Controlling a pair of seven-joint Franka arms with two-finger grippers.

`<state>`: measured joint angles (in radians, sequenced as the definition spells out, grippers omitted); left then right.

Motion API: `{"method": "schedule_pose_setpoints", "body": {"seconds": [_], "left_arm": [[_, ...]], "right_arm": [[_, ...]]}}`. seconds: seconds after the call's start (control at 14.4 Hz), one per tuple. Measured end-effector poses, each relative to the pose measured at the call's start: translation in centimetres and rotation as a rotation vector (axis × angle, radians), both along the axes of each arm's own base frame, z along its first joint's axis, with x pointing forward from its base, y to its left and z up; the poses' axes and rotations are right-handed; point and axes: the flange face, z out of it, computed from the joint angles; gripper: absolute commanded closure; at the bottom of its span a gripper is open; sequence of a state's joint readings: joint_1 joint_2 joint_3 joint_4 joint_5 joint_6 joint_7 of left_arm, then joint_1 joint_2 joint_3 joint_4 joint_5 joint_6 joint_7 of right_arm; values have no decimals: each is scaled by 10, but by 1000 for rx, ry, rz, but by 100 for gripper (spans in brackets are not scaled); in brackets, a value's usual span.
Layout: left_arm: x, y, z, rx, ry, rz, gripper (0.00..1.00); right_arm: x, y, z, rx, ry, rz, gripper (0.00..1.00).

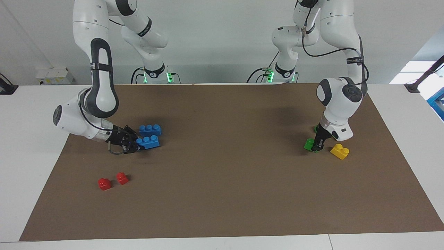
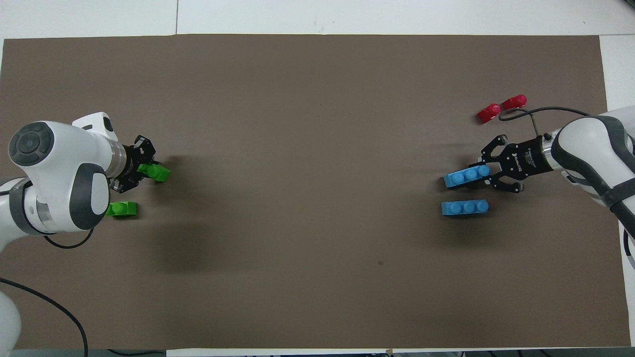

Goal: Remove green block with left arm and hold with right
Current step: 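Lower the green brick with the left gripper while the right gripper lowers blue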

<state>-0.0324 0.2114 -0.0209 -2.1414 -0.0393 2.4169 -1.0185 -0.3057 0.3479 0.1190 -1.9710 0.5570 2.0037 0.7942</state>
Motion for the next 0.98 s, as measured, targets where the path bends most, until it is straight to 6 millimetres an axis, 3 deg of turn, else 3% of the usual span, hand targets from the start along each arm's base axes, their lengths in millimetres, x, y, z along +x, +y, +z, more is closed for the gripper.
{"method": "schedule_pose_setpoints", "body": {"seconds": [0.21,0.42,0.56,0.91,0.98], "left_arm": [[1,0,-8,2,-3,-25,0],[7,3,-1,2,-20,-28,0],[14,9,14,1,-34,-19,0],[34,17,74,0,-26,-35,0],[36,18,85,1,-20,-60,0]], "right_arm": [[-2,-5,-1,0,3,-9,100],[-4,-10,-3,1,7,-18,100],[-5,-10,-4,2,10,-19,100],[-10,-17,-10,5,12,-18,100],[-12,-20,-11,7,9,-14,80]]}}
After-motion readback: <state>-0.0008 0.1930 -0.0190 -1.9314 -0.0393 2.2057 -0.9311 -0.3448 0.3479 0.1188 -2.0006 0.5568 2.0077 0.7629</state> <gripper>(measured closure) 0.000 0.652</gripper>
